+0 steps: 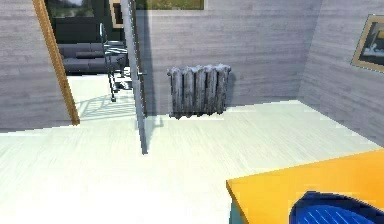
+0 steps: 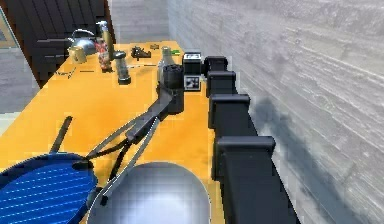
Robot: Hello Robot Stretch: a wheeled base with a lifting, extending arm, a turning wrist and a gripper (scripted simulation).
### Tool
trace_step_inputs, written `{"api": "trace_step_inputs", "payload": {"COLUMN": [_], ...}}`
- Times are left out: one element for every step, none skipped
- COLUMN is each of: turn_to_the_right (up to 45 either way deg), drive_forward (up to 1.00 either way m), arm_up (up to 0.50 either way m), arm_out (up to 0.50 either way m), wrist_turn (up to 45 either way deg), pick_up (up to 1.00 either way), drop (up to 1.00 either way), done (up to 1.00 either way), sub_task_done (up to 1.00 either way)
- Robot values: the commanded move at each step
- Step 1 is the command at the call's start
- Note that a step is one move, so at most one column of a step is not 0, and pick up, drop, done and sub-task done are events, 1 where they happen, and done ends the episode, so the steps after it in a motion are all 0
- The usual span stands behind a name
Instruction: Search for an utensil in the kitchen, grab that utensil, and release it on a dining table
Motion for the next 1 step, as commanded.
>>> {"api": "trace_step_inputs", "payload": {"turn_to_the_right": [0.0], "drive_forward": [0.0], "arm_up": [0.0], "arm_out": [-0.26], "wrist_turn": [0.0], "pick_up": [0.0], "drop": [0.0], "done": [0.0], "sub_task_done": [0.0]}}
